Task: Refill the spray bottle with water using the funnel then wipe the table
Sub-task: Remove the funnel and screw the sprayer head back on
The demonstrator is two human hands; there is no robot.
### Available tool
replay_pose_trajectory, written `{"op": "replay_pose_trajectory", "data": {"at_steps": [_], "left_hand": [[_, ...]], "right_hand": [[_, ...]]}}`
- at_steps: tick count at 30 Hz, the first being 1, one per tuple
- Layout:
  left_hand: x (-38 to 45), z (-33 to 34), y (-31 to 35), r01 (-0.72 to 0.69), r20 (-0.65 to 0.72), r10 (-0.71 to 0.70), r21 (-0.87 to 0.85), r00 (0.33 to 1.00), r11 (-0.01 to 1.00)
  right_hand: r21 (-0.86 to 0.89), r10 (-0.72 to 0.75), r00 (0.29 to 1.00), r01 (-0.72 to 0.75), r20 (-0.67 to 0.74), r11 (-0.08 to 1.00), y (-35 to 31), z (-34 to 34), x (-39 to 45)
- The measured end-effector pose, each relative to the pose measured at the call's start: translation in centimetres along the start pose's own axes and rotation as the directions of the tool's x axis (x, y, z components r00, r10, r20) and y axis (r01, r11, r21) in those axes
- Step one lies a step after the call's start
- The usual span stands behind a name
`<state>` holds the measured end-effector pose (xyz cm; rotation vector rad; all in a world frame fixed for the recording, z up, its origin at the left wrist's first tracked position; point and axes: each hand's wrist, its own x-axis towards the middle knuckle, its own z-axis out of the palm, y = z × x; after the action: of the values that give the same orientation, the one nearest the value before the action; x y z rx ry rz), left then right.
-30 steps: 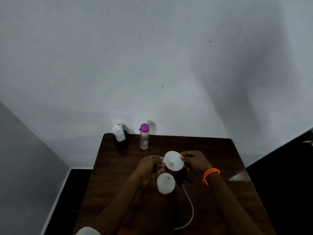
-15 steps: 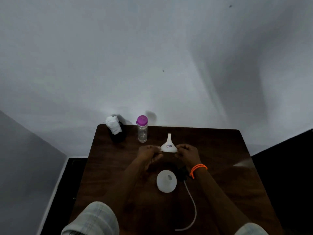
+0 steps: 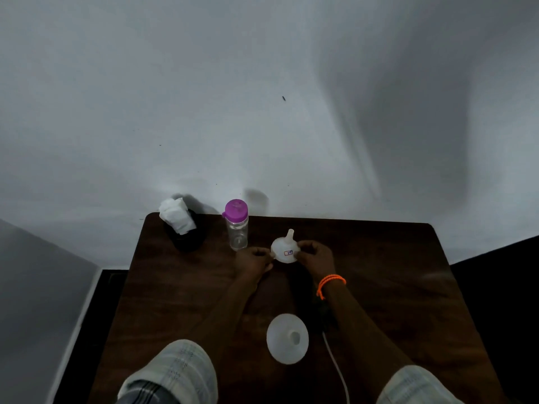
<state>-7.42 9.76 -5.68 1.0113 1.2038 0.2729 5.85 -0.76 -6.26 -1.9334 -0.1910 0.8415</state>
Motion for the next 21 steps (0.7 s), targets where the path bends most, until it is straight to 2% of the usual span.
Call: {"op": "replay_pose_trajectory", "data": {"at_steps": [5,10,14,19,21], "left_hand": [[2.8,1.0,-0.4,-0.070,-0.068,0.089,0.239,0.994,0.969],[3.8,1.0,-0.8,-0.144,-0.043,0.175,0.393,0.984,0.908],[3.8,0.9,-0.6,-0.220,0.015,0.243,0.489,0.970,0.844],[3.0,0.1,-0.9,-0.222,0.020,0.261,0.591,0.965,0.775],[2.2,-0.2,-1.2,-0.186,-0.020,0.245,0.589,0.969,0.786]], "right_hand": [[-0.070,-0.023,0.999,0.020,-0.042,0.997,0.4,1.0,2.6],[-0.085,-0.013,0.996,0.006,-0.089,0.996,0.6,1.6,3.6],[-0.165,-0.050,0.994,0.033,-0.096,0.986,0.5,1.5,3.6],[-0.206,-0.036,0.994,0.013,-0.107,0.978,0.7,-0.9,1.8],[-0.225,-0.025,0.990,-0.007,-0.137,0.974,1.1,-2.3,1.0]]}}
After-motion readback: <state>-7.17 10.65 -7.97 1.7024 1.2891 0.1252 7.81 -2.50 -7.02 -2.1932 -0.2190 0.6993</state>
